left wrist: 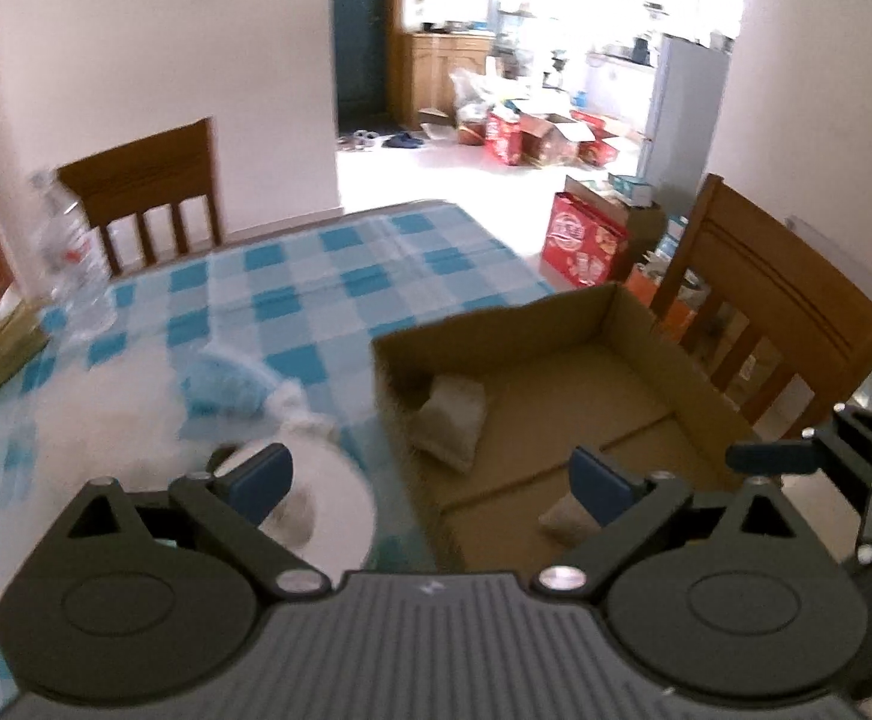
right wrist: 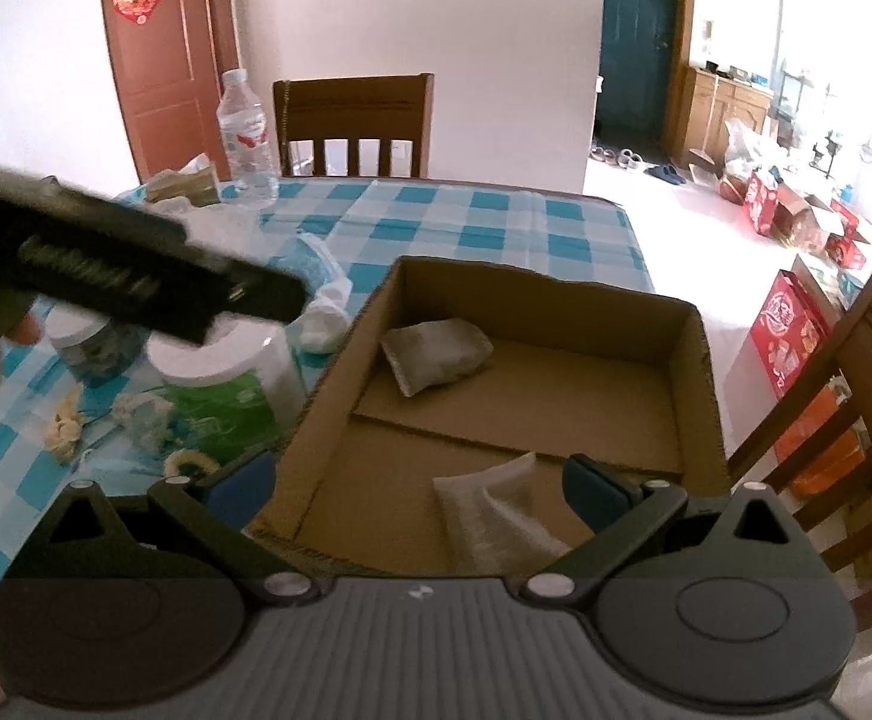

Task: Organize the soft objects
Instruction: 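Withdraw both open tools from the box back over the table, then close the left tool on the cream pinked-edge cloth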

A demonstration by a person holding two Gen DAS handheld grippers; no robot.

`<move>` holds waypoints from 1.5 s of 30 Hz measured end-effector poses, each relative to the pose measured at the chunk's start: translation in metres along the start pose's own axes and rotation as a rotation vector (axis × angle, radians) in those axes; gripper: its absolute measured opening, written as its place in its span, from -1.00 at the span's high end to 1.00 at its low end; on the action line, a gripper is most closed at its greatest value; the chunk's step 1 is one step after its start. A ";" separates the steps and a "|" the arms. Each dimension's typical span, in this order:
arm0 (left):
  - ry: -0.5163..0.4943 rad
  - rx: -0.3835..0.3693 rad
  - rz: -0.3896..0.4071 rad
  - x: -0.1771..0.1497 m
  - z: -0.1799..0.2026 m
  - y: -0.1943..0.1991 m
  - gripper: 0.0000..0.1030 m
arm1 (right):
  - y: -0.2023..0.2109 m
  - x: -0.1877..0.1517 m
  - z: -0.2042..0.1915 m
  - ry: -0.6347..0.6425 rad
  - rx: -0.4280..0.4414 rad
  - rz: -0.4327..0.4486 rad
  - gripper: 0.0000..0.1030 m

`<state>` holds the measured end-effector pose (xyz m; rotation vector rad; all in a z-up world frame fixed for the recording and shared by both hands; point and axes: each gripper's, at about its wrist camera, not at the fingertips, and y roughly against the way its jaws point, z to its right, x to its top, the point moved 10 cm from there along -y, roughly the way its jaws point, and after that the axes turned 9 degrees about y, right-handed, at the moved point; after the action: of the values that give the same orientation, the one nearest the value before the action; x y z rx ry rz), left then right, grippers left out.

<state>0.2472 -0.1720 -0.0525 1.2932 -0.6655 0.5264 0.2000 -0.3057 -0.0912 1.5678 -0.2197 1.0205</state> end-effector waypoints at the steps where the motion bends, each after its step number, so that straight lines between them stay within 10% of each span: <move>1: 0.015 0.006 0.003 -0.005 -0.006 0.005 -0.93 | 0.001 -0.001 -0.005 0.004 0.003 0.001 -1.00; 27: -0.080 0.083 -0.162 -0.126 -0.190 0.021 -0.95 | -0.034 0.012 -0.151 0.015 -0.037 -0.090 -1.00; 45: -0.118 0.036 -0.220 -0.147 -0.236 -0.002 -0.94 | -0.073 -0.001 -0.197 0.039 0.009 -0.195 -1.00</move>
<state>0.1810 0.0597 -0.1903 1.4191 -0.6041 0.2854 0.1518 -0.1126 -0.1587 1.5428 -0.0338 0.8991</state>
